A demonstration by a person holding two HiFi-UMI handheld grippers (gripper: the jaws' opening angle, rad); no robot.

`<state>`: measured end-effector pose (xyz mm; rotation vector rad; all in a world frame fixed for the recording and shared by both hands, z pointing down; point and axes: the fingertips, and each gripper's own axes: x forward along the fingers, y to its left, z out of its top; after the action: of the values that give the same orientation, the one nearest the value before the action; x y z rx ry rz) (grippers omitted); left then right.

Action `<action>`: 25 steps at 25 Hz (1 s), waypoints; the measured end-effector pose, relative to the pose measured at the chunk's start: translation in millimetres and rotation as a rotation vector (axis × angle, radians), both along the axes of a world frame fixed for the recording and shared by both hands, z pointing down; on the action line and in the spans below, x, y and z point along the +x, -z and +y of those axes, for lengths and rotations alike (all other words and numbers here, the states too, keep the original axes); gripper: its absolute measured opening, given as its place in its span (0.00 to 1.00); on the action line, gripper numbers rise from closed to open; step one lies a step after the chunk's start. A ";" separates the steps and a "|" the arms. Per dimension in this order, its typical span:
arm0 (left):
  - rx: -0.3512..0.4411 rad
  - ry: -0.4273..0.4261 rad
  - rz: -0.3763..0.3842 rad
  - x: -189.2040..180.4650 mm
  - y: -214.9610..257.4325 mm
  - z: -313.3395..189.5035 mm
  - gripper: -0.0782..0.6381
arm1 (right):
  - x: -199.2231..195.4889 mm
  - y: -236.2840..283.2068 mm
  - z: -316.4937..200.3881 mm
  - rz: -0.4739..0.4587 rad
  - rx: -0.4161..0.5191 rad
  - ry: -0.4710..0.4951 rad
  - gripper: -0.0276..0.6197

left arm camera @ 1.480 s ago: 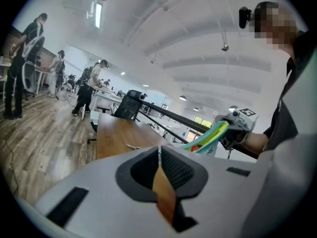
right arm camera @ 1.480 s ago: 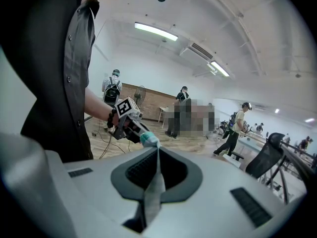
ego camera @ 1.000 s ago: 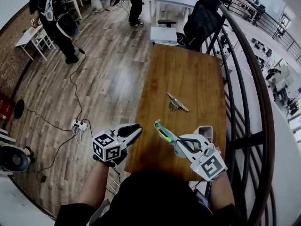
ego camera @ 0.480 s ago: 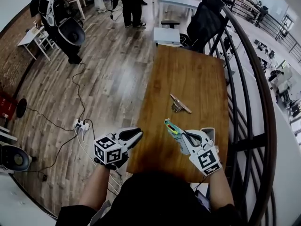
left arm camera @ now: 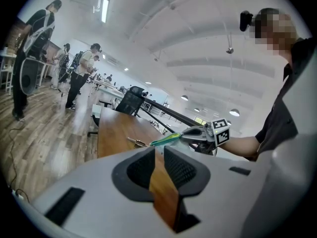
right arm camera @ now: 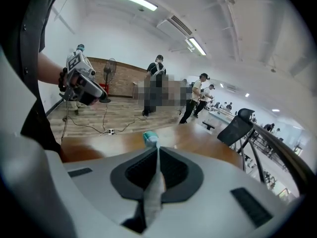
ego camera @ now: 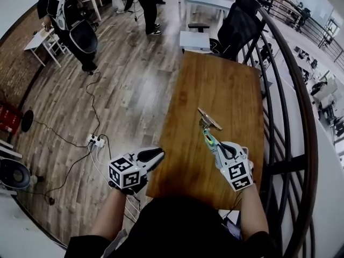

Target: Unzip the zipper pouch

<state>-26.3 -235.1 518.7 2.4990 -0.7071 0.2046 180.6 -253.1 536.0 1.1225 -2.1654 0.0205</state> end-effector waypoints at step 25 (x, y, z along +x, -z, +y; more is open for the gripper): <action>0.152 0.110 -0.144 0.8 14.0 -23.7 0.16 | 20.4 49.7 30.2 -0.330 0.072 -0.110 0.04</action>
<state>-25.6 -258.8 504.7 2.5986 -0.9491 0.3030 201.0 -222.9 486.2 1.3575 -2.4038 0.1909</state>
